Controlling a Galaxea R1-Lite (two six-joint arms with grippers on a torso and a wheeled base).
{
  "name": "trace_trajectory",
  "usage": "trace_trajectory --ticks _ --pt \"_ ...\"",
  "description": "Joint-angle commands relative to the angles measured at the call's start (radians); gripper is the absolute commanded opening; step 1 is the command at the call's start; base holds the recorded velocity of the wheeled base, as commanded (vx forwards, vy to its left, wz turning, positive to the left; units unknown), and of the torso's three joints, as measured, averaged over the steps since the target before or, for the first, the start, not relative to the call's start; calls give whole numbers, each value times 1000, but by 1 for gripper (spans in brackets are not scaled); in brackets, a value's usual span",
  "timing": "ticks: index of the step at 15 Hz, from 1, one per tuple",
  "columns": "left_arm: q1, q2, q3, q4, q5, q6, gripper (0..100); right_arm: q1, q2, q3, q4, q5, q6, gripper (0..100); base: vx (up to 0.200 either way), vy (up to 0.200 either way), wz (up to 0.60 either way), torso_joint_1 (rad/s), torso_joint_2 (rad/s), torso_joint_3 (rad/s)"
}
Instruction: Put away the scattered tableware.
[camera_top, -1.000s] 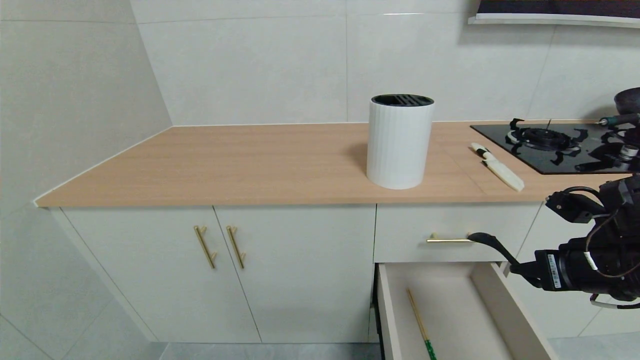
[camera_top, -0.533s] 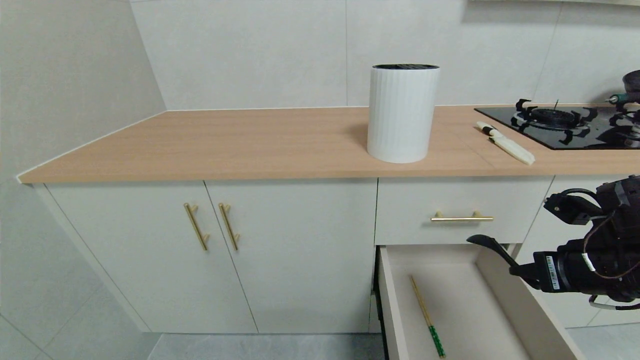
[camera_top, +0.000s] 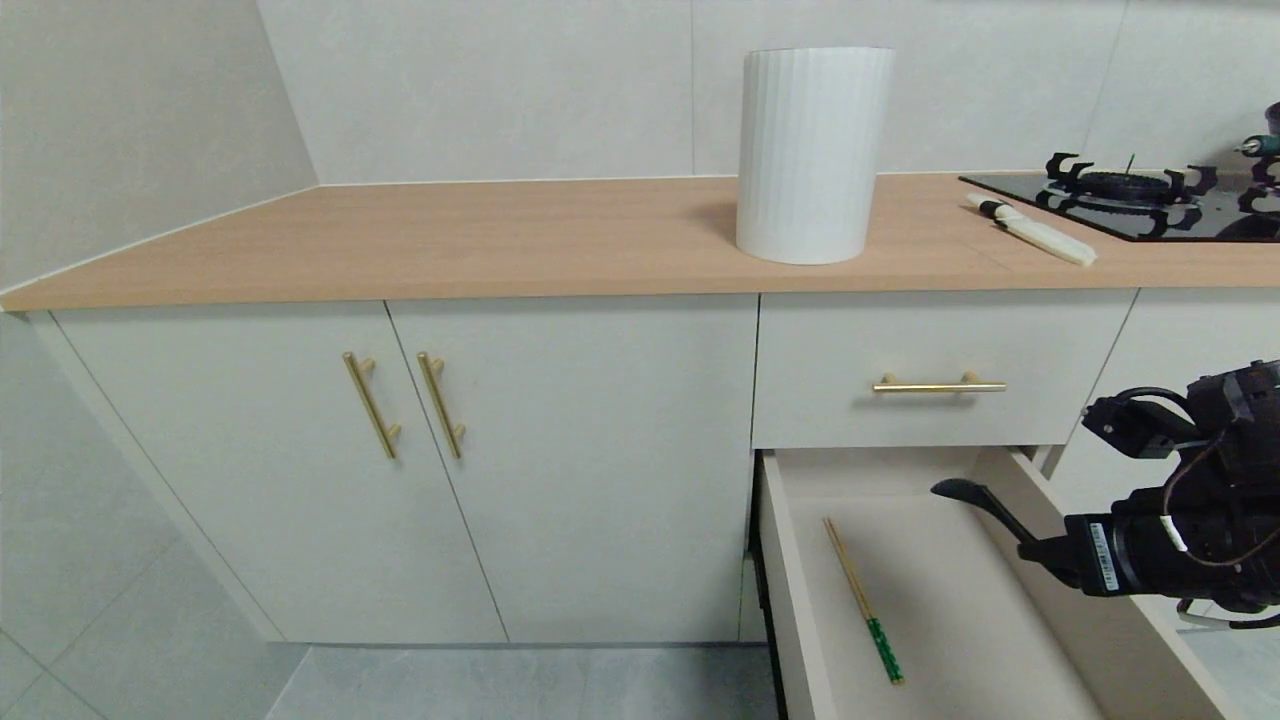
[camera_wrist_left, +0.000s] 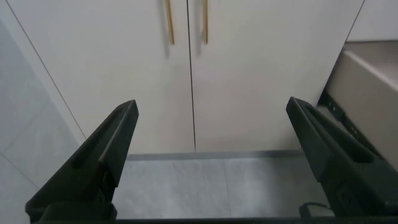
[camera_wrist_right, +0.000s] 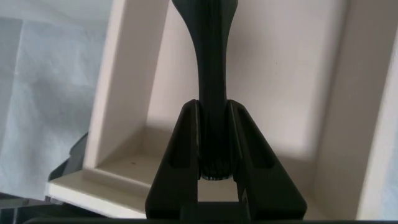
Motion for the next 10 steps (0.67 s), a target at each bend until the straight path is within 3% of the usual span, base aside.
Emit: trace_trajectory --ticks 1,6,10 --pt "0 1 0 -1 0 0 100 6 -1 0 0 1 -1 0 0 0 0 -32 119 46" --pt "0 1 0 -1 0 0 100 12 19 8 -14 -1 -10 0 0 0 0 -1 13 8" --pt "0 1 0 -1 0 0 100 11 185 6 -149 -21 1 0 0 0 0 0 0 0"
